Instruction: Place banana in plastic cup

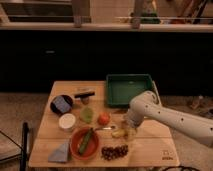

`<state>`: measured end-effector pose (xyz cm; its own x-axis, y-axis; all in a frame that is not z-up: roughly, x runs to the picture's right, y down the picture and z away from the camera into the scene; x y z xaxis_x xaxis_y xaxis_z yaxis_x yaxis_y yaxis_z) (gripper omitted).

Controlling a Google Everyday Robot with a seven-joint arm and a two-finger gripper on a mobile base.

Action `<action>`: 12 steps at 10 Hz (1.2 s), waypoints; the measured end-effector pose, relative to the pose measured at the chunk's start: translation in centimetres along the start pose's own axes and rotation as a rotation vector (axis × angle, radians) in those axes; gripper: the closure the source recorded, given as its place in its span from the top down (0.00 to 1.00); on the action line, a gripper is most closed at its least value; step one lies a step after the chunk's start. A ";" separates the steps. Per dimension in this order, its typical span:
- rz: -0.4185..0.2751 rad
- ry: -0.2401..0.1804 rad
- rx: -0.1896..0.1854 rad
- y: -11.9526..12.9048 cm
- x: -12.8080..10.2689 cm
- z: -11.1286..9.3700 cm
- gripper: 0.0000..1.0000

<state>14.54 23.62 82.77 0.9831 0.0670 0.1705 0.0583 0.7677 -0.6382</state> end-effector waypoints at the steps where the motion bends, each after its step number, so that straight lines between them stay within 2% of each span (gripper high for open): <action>1: 0.002 -0.001 -0.001 0.0 0.1 0.1 0.80; 8: -0.066 -0.041 -0.012 0.8 -1.0 0.3 0.78; 9: -0.082 -0.043 -0.020 1.0 -1.1 0.6 0.66; 10: -0.087 -0.043 -0.021 1.0 -1.1 0.7 0.61; 12: -0.093 -0.043 -0.027 1.2 -1.0 1.0 0.38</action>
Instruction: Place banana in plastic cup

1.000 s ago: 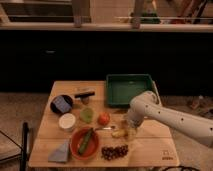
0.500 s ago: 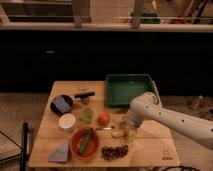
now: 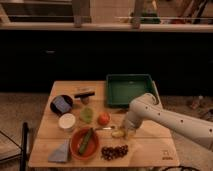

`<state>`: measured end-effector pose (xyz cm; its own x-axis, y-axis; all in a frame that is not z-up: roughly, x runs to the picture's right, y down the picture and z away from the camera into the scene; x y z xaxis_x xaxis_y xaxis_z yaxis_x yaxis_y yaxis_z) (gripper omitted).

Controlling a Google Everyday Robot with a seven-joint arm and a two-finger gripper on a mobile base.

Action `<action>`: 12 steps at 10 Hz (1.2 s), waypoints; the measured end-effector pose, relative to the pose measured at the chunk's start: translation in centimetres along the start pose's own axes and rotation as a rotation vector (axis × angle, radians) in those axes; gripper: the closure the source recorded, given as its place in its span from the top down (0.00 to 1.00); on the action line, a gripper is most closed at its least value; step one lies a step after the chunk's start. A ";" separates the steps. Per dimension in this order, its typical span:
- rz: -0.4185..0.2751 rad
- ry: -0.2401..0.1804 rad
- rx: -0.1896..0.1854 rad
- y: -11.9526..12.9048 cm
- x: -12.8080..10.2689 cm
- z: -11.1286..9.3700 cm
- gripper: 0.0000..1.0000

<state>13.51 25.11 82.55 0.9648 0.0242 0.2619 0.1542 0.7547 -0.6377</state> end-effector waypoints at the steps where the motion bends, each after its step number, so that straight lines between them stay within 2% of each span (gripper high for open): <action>1: -0.002 0.003 -0.003 0.1 0.1 0.0 0.28; 4: -0.020 0.025 -0.007 0.0 -0.1 -0.3 0.02; 9: -0.030 0.056 -0.003 -0.8 -0.4 -1.9 0.00; 12: -0.032 0.090 0.033 -1.7 -0.1 -4.6 0.00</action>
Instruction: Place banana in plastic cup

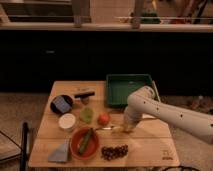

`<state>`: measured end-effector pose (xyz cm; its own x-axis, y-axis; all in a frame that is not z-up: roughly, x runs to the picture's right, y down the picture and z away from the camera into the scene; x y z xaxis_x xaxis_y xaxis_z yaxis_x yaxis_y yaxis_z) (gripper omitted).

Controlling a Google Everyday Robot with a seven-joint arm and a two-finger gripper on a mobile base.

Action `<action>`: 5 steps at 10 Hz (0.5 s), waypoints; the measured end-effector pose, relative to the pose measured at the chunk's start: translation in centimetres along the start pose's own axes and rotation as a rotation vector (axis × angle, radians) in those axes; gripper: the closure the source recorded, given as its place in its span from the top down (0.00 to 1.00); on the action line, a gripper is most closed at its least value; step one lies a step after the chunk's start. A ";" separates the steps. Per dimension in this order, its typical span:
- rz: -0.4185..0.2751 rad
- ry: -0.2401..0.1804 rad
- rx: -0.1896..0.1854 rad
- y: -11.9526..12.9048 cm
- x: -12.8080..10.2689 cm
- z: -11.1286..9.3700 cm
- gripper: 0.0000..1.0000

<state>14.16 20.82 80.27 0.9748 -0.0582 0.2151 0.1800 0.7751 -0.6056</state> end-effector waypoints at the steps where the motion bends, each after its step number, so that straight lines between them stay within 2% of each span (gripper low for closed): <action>1: 0.005 0.012 0.010 -0.1 0.4 -0.7 0.00; 5: 0.033 0.058 0.047 -0.3 2.6 -3.5 0.00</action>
<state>17.10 18.22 78.38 0.9864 -0.0669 0.1501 0.1421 0.8058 -0.5749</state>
